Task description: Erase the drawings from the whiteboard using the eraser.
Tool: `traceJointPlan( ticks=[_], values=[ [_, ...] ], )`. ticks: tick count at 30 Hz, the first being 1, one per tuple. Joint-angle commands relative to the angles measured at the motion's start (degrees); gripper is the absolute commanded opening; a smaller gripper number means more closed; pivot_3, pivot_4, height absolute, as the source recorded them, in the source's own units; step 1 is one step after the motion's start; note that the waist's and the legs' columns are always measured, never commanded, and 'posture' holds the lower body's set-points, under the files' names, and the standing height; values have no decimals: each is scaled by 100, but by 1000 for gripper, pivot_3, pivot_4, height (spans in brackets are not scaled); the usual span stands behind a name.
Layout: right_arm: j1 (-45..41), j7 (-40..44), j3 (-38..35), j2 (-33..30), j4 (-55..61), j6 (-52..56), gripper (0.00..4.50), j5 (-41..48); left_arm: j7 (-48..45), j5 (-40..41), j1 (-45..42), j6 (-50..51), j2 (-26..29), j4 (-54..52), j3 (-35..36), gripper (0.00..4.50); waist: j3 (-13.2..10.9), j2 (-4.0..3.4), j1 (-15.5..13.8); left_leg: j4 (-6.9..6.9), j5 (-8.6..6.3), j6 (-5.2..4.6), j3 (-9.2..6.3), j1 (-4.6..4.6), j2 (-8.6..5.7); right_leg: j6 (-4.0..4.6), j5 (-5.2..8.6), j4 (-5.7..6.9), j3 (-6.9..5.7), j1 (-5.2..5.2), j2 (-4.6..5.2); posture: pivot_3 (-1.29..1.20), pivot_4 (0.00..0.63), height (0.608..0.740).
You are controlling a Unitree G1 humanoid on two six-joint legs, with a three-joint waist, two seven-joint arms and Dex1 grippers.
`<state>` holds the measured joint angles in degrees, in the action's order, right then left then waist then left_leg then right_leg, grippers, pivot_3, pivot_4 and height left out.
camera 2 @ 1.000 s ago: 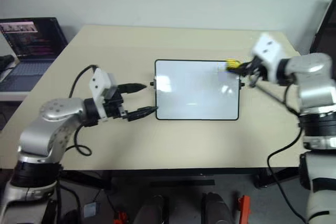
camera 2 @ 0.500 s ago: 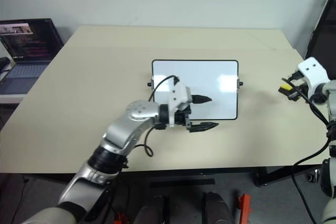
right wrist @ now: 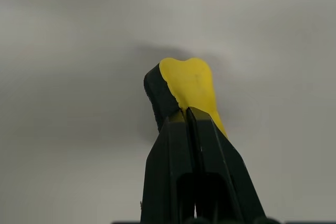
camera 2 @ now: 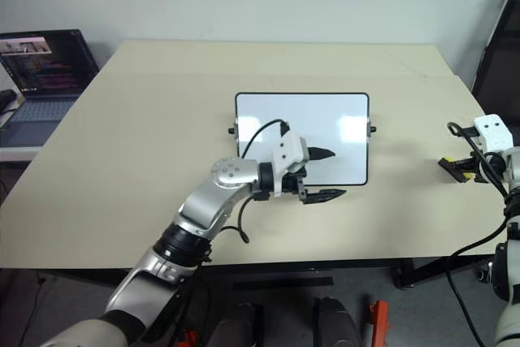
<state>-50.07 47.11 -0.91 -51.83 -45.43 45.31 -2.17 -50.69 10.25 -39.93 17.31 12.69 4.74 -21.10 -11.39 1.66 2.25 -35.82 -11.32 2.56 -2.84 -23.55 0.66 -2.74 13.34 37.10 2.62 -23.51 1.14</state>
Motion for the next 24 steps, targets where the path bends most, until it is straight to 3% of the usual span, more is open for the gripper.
traceJointPlan(
  ticks=[1, 3, 6, 17, 21, 24],
  values=[
    [32, -98, -48, 17, 17, -86, 2, 39, -18, -19, 35, -64, 8, -222, 52, 4500, 0, -1, -1, -1, 0, 0, 0, 0, 0, 0, -1, 0, 0, 0, 0, 0, 150, 740],
    [44, -142, -31, 55, 11, -85, 2, 26, -29, -22, 47, -65, 24, -232, 58, 4500, 1, -2, -6, -2, 0, 0, 0, -1, -1, -1, -2, 0, 0, 0, 0, 0, 150, 740],
    [68, -195, -15, 87, 4, -94, 576, 20, -45, -31, 65, -56, 55, -267, 53, 4500, 1, -2, -8, -3, 0, 0, 0, -2, -1, 3, -5, 0, 0, 0, 0, 0, 150, 740],
    [-12, -190, -76, -17, 361, -117, 4448, 84, -19, -17, 79, -2, 158, -355, 121, 4500, 3, -5, -3, -6, 0, 0, -1, -1, -1, 1, -6, 2, 0, 1, 0, 0, 150, 740],
    [-163, -164, -318, -5, 1241, -339, 4482, 325, 85, 37, 96, -14, 275, -383, 346, 4500, 3, -16, 17, -8, 0, 0, 0, -1, -1, -1, -6, 3, 2, 1, 0, 0, 150, 740],
    [-38, -357, -773, 538, 1963, -1049, 4482, 837, 495, 186, 110, -181, 218, -447, 882, 4500, 3, -15, 64, -7, 0, 0, -2, 0, 1, -5, -3, 5, 1, 1, -2, 0, 150, 740]
  ],
)
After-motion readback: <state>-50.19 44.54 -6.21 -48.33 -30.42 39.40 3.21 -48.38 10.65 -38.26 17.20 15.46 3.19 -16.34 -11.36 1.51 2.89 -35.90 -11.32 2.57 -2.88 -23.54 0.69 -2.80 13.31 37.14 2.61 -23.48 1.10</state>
